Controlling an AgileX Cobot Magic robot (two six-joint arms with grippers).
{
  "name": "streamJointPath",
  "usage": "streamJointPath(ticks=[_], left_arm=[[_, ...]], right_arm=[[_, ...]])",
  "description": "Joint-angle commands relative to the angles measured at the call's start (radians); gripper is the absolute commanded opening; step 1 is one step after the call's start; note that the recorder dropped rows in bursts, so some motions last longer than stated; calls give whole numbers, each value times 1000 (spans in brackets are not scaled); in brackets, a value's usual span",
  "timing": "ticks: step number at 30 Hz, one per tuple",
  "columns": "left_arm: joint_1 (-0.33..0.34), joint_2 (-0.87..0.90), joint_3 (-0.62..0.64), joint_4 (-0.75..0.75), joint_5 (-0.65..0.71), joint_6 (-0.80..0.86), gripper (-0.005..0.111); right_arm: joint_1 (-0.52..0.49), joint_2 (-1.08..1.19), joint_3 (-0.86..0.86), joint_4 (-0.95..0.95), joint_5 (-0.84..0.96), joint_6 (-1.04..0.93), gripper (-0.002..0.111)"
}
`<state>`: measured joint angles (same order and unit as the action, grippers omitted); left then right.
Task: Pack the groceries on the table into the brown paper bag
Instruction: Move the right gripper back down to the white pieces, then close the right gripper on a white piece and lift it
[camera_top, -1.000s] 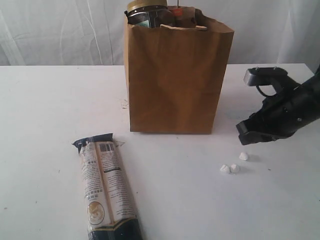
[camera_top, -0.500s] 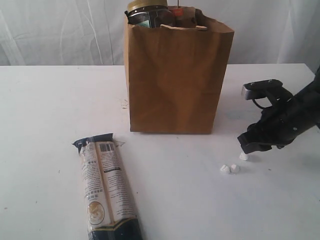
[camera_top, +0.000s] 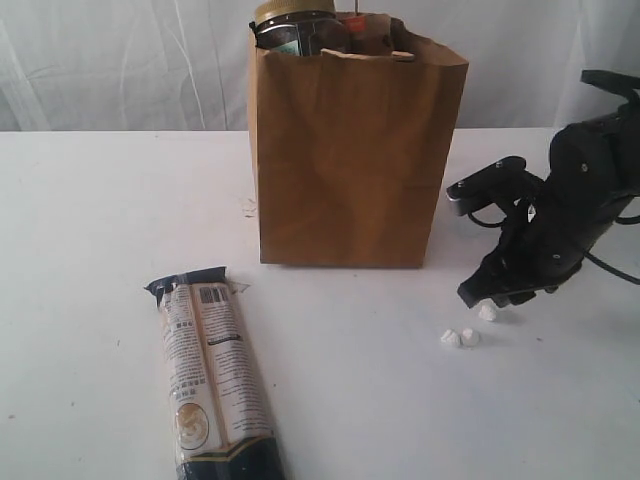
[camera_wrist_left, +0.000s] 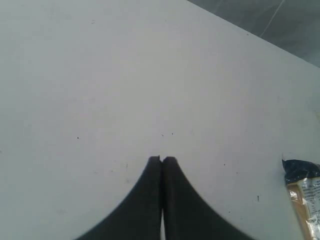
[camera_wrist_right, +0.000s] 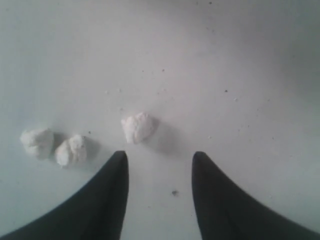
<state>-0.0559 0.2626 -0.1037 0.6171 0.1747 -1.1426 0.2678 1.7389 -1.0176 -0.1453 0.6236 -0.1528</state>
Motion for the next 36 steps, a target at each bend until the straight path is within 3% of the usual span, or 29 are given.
streamJointPath(ticks=[1, 27, 29, 32, 36], left_arm=[[5, -6, 4, -3, 3, -2, 0], [5, -6, 4, -3, 3, -2, 0], [5, -6, 4, -3, 3, -2, 0], [5, -6, 4, -3, 3, -2, 0], [5, -6, 4, -3, 3, -2, 0]], right_arm=[[3, 10, -5, 16, -73, 52, 39], [1, 127, -5, 44, -120, 89, 39], [1, 129, -5, 44, -125, 89, 31], [1, 127, -5, 44, -105, 89, 5], [1, 111, -6, 72, -44, 134, 0]])
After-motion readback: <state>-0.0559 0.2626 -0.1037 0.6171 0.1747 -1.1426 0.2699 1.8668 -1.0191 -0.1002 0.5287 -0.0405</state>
